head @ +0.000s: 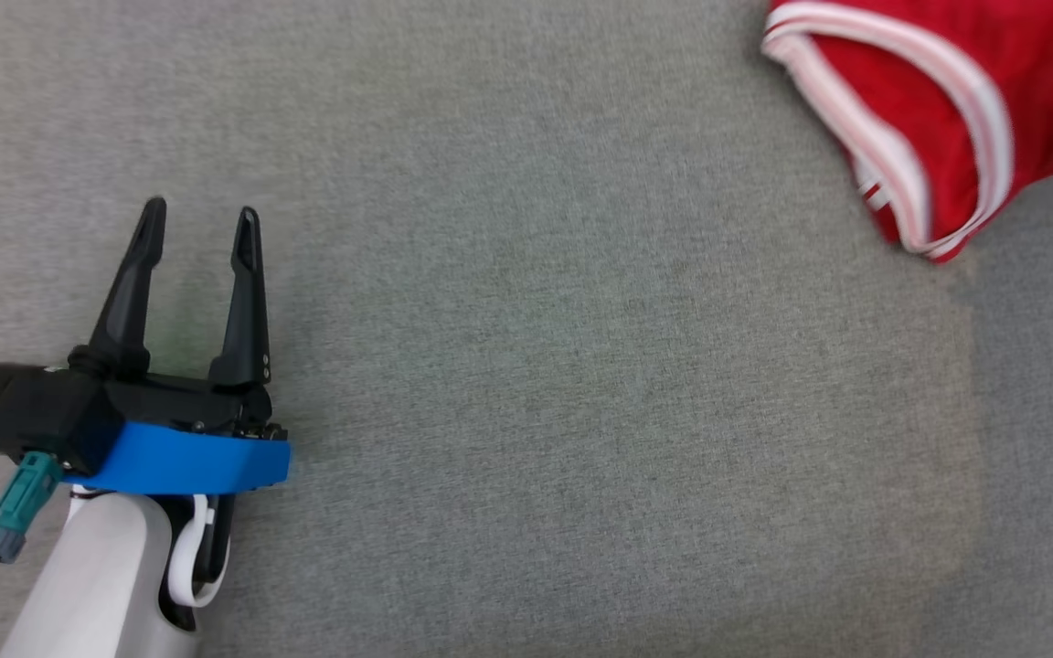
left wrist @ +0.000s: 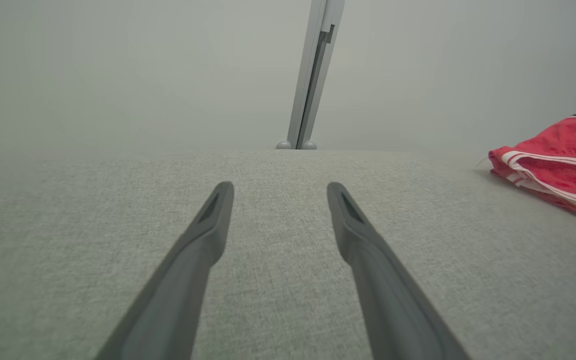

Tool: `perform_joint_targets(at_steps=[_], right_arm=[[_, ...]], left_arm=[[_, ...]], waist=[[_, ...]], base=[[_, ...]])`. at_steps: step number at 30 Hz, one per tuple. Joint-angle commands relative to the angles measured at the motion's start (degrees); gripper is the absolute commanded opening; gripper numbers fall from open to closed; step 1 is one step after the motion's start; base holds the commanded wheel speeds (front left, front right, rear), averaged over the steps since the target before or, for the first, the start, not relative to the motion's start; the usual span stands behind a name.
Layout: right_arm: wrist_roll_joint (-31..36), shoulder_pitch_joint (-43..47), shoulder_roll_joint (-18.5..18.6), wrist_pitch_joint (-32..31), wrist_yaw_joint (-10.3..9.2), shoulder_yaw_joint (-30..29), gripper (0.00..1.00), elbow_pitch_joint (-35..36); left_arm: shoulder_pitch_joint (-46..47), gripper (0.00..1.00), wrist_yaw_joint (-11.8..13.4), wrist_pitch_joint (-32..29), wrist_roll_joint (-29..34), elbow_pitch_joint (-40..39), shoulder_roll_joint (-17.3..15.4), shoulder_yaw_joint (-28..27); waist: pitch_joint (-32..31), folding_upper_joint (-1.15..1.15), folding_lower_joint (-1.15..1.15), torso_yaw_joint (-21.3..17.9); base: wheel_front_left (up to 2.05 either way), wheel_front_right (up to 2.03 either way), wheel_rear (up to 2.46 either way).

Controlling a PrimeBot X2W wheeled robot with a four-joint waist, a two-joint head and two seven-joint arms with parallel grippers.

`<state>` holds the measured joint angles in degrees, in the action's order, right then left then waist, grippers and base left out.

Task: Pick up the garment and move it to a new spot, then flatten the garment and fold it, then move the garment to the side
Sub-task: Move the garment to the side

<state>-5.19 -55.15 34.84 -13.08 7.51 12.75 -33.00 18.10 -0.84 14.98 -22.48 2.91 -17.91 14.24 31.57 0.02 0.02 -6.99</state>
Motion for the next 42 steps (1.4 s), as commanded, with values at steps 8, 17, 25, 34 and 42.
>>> perform_joint_targets(at_steps=[8, 17, 25, 34, 42], right_arm=[[4.12, -1.88, 3.63, 5.49, -0.03, -6.20, 0.00, -2.79], [8.86, 0.42, 2.71, 7.74, -0.06, -12.40, 0.00, -2.49], [14.05, 3.42, -0.53, 6.09, -0.05, -17.54, 1.00, -0.92], [11.67, 13.21, -8.68, 13.42, -0.03, -21.06, 1.00, 0.23], [1.26, 26.71, -19.43, 21.10, -0.01, -19.99, 1.00, 5.57]], left_arm=[[2.60, 1.00, 0.16, -1.22, 1.59, -2.92, -2.28, 0.25], [2.74, 1.00, 0.67, -2.19, 1.74, -5.04, -3.06, 0.46], [2.64, 1.00, 0.61, -1.44, 1.17, -3.48, -1.92, 1.18], [-0.89, 1.00, 0.31, -0.11, 0.10, 3.12, 1.03, 1.58], [-6.86, 1.00, 0.55, 0.16, -1.09, 8.71, 2.49, 0.12]], waist=[[4.38, -0.02, -0.02, -1.37], [5.49, -0.02, -0.02, -1.20], [2.69, -0.02, -0.02, 0.33], [-7.99, -0.02, -0.02, 3.64], [-18.27, -0.02, -0.02, 5.90]], base=[[0.00, 0.00, 0.00], [0.00, 0.00, 0.00], [0.00, 0.00, 0.00], [0.00, 0.00, 0.00], [0.00, 0.00, 0.00]])
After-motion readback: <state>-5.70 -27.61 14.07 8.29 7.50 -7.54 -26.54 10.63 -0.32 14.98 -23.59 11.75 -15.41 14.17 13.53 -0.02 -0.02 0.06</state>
